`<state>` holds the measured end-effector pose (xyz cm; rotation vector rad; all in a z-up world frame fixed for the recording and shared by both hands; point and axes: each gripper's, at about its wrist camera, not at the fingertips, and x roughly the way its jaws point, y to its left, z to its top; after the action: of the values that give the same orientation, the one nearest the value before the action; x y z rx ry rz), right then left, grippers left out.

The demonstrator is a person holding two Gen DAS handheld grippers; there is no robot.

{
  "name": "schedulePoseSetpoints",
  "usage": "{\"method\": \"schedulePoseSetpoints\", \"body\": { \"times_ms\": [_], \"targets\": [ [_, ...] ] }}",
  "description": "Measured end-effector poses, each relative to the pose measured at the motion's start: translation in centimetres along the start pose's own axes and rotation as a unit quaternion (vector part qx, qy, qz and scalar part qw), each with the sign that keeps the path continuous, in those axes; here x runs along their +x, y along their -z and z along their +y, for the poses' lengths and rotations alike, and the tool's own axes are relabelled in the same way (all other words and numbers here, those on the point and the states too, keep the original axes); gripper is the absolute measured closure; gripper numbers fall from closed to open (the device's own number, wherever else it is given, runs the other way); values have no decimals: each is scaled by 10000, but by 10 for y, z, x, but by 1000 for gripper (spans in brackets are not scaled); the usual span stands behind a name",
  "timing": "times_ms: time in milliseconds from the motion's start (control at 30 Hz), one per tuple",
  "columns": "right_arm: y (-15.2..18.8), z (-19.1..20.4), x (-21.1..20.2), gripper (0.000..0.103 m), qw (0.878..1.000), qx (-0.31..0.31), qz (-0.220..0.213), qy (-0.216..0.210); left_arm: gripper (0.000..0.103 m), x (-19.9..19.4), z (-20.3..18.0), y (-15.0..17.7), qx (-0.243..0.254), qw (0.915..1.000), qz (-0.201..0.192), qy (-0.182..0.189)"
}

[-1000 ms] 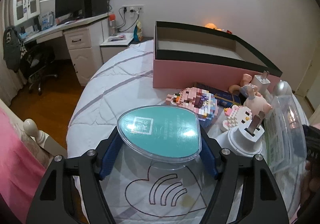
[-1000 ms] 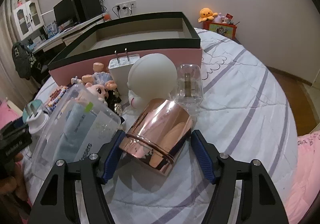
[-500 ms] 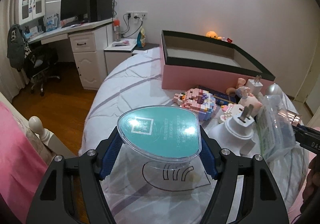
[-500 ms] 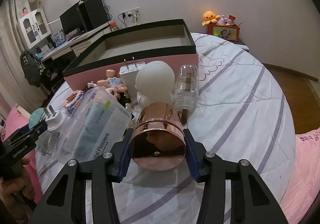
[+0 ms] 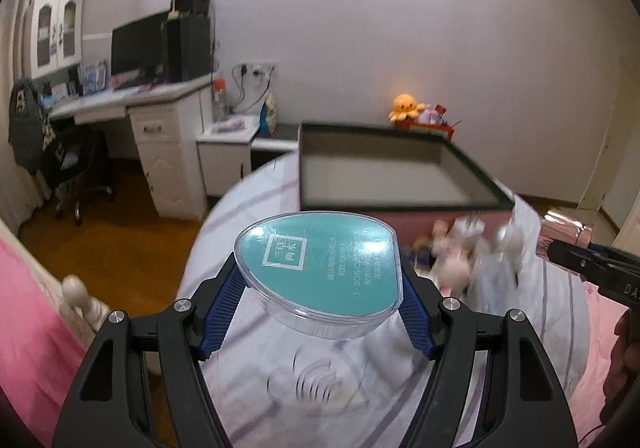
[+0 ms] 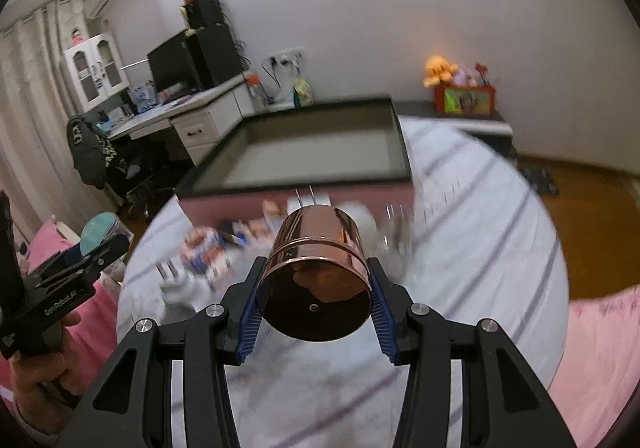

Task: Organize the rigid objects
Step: 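Lower both held items into the pink box and open both tools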

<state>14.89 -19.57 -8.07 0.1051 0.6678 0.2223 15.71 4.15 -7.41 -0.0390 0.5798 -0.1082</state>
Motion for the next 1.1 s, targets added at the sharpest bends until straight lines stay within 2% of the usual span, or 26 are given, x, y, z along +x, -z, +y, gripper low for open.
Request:
{"method": "schedulePoseSetpoints", "body": {
  "times_ms": [167, 300, 567, 700, 733, 767, 800, 867, 1100],
  "targets": [
    [-43, 6, 27, 55, 9996, -280, -68, -28, 30, 20, -15, -40, 188, 9997, -112, 84],
    [-66, 0, 68, 55, 9996, -239, 155, -46, 30, 50, -27, -62, 303, 9994, -31, 140],
    [-84, -13, 138, 54, 9970, -113, 763, 84, 30, 136, -41, -81, 248, 9975, 643, 168],
    [-80, -19, 153, 53, 9953, -28, 951, 166, 30, 162, -46, -78, 283, 9950, 957, 53],
    [-80, -19, 153, 43, 9954, -37, 932, 203, 29, 164, -47, -77, 290, 9948, 974, 20],
    [-79, -18, 150, 24, 9957, -45, 895, 229, 26, 165, -47, -75, 282, 9947, 992, -7],
    [-79, -18, 147, 19, 9962, -43, 842, 202, 23, 165, -48, -74, 269, 9947, 991, -22],
    [-80, -15, 138, 18, 9968, -119, 757, 212, 10, 158, -49, -73, 256, 9955, 904, -107],
    [-76, -15, 95, 14, 9987, 90, 373, 327, 3, 115, -45, -76, 275, 9978, 519, -296]
  ]
}}
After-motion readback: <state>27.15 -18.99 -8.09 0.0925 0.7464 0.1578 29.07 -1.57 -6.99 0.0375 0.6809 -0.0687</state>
